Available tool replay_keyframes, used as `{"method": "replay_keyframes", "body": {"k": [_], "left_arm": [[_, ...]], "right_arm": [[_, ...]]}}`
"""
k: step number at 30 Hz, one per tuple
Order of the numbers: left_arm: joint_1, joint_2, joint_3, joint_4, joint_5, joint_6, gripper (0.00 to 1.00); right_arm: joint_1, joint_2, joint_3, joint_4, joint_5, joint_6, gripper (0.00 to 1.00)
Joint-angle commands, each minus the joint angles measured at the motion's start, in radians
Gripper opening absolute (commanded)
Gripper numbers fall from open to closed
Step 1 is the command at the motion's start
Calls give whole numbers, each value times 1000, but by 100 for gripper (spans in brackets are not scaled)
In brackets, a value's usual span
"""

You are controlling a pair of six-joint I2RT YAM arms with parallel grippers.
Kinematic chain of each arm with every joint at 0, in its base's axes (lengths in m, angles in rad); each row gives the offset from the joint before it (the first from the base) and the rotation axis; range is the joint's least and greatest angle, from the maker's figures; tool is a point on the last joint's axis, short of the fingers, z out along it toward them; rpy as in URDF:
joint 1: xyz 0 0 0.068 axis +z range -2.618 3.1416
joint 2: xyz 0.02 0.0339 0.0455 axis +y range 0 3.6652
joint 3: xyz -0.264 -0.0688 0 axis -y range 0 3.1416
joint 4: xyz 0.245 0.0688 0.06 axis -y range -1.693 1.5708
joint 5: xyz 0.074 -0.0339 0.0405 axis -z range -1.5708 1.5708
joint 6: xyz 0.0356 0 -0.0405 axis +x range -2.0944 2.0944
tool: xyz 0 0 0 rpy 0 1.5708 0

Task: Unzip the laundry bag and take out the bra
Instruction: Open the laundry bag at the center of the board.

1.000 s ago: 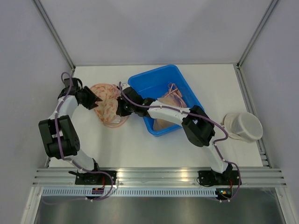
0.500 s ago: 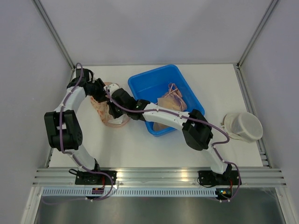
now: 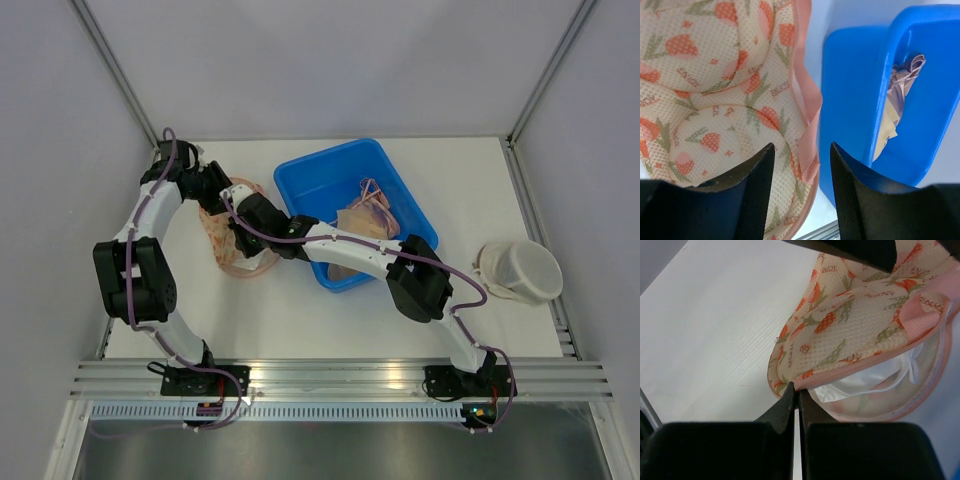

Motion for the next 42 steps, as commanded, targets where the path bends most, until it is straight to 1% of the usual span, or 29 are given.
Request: {"method": "replay_keyframes", "body": {"k": [1, 7, 11, 15, 16, 17, 20, 21, 22, 24, 25, 26, 31, 34, 35, 38, 40, 41, 42], "left_arm": [[-15, -46, 52, -21, 42, 80, 54], [-52, 1, 98, -97, 13, 163, 56], [-63, 20, 107, -113, 33, 192, 57], [-75, 56, 133, -185, -48, 227, 57], [-105, 61, 138, -197, -61, 233, 52], [-107, 64, 141, -200, -68, 235, 49], [-115, 57, 141, -208, -103, 238, 45], [-122, 53, 139, -208, -126, 239, 42], [-125, 52, 142, -211, -128, 241, 31], [-126, 55, 149, -216, -124, 241, 20], [-126, 56, 152, -219, -124, 241, 8], [-126, 58, 155, -225, -128, 241, 3], [-127, 40, 164, -229, -156, 232, 2], [-126, 17, 178, -228, -189, 230, 2], [-126, 11, 185, -229, -196, 229, 2], [-127, -5, 193, -231, -203, 233, 2], [-127, -12, 195, -234, -211, 238, 2], [-126, -14, 196, -236, -214, 239, 2], [-126, -16, 198, -239, -220, 242, 2]], "right_arm": [[3, 1, 28, 13, 18, -29, 0], [5, 6, 31, 12, 16, -36, 0], [5, 10, 33, 7, 19, -42, 1], [5, 12, 31, 6, 18, -44, 1], [5, 10, 31, 3, 18, -42, 0], [3, 10, 33, 3, 18, -41, 1], [5, 3, 33, -2, 19, -39, 0], [5, 3, 33, -2, 21, -36, 0], [5, 1, 33, -5, 21, -35, 0], [3, -5, 33, -7, 21, -27, 0], [3, -6, 33, -7, 23, -18, 1], [5, -11, 33, -7, 23, -15, 0], [5, -22, 27, -14, 35, 14, 2], [2, -26, 21, -16, 44, 37, 10], [0, -31, 18, -16, 44, 53, 16], [-6, -45, -1, -4, 43, 82, 28], [-12, -51, -10, -2, 35, 96, 32], [-13, -57, -10, -2, 33, 103, 37], [-18, -62, -13, 0, 29, 117, 39]]}}
